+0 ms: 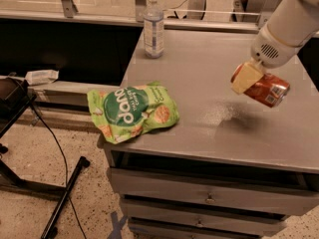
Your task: Pick coke can
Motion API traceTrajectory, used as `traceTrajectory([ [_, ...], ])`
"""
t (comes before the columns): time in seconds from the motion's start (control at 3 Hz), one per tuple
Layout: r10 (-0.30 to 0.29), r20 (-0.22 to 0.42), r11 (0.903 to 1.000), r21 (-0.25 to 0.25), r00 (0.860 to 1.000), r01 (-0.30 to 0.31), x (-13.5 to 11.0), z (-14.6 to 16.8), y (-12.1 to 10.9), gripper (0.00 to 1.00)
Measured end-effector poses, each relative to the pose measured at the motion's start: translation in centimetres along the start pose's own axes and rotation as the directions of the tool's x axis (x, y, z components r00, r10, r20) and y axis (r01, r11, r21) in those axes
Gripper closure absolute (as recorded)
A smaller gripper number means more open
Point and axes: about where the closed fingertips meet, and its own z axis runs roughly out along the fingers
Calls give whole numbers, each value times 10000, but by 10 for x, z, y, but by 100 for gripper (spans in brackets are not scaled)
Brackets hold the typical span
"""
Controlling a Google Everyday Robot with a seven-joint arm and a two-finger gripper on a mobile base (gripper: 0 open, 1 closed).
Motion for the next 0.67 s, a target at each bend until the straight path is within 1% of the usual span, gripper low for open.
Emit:
traceTrajectory([
  [0.33, -648, 436, 9977, 218, 9969, 639, -12, -27, -5, 100],
  [0.67, -631, 434, 9978, 222, 9971, 621, -12, -27, -6, 100],
])
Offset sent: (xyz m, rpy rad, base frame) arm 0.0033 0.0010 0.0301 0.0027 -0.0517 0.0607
